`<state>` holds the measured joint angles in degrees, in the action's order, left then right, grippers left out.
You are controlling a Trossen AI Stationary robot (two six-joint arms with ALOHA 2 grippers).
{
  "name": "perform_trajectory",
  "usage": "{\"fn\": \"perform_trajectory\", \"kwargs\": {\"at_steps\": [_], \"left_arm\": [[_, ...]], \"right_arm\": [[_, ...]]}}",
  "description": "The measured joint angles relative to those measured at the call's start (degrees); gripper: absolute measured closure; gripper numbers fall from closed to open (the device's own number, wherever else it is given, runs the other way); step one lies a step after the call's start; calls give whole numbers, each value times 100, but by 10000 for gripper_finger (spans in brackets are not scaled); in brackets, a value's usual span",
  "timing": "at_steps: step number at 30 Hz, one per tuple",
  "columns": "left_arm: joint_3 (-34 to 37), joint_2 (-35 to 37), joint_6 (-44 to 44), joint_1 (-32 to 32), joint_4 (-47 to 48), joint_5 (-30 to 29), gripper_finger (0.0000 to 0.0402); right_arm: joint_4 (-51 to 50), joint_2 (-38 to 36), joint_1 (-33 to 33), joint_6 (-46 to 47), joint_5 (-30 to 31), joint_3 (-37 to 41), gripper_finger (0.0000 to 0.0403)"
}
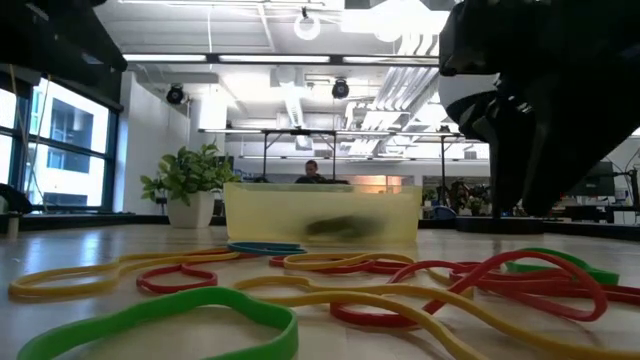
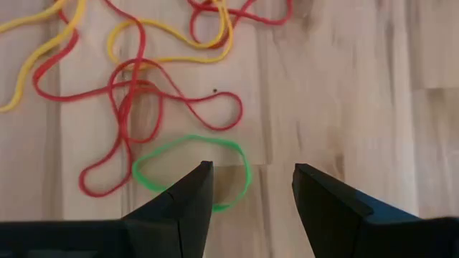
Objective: Pick and place rubber bands into bin
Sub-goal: Put the green rubber band into the yellow bin
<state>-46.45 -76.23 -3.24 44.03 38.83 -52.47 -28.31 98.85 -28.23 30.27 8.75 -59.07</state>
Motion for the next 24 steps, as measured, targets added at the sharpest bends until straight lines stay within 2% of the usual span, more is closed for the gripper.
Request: {"fn": "perform_trajectory", "kwargs": {"at_steps": [7, 14, 20, 24], "left_arm": [[256, 0, -201, -4, -172, 4, 279], [275, 0, -216, -7, -241, -5, 279], [275, 0, -217, -13, -243, -9, 279], [275, 0, -217, -13, -243, -21, 279]], "right_arm": [[35, 198, 5, 222, -39, -2, 222], [109, 624, 91, 255, -410, -17, 222], [111, 664, 124, 272, -455, -28, 223], [92, 664, 131, 273, -530, -26, 253]]}}
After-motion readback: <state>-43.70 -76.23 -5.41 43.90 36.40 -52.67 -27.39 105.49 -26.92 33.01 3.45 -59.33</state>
